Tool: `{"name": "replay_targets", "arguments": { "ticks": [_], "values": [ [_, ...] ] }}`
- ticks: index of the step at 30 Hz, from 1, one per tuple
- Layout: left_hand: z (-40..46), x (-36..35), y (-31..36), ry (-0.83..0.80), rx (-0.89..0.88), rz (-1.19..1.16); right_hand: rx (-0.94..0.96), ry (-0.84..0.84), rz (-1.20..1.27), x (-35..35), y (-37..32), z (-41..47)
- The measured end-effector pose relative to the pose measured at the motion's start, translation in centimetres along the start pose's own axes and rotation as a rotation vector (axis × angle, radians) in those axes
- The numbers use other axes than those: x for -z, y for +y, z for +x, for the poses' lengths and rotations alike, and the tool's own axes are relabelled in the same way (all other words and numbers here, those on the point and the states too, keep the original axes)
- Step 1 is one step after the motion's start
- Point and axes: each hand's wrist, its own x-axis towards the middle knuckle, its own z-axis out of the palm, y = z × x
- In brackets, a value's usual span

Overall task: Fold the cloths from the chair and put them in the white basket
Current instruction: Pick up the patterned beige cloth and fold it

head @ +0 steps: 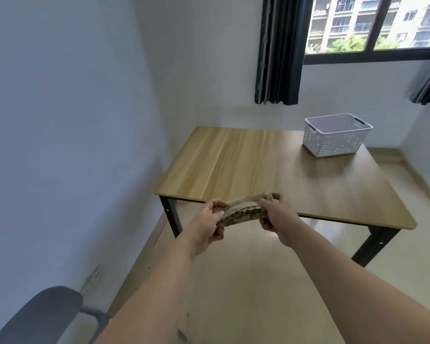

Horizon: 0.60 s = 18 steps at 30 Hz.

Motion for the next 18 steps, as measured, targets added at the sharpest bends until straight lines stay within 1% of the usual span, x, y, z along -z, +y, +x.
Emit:
{"name": "replay_targets", "arguments": {
  "ticks": [3, 7, 10, 14, 15, 18],
  "values": [
    [5.4, -5.5, 2.1, -0.036, -0.002, 0.001, 0.015, 0.07, 0.002, 5.3, -2.4, 4.3],
    [11.9, -14.2, 4.3, -0.065, 0.0, 0.046, -0.023, 0.095, -0.01, 14.0, -4.2, 10.9],
    [15.9, -19.7, 5.8, -0.114, 0.033, 0.114, -0.036, 0.068, -0.046, 20.1, -5.7, 15.5],
    [19.5, -26.0, 7.7, -0.156, 0.093, 0.175, 0.023, 0.013, -0.118, 27.0, -9.0, 20.8],
    [20.3, -27.5, 8.2, -0.152, 0.097, 0.188, 0.038, -0.012, -0.124, 28.5, -10.0, 22.1],
    [22.9, -31.3, 10.0, -0.065, 0.107, 0.218, 0.05, -0.062, -0.144, 31.8, -12.2, 26.4]
  ]
}}
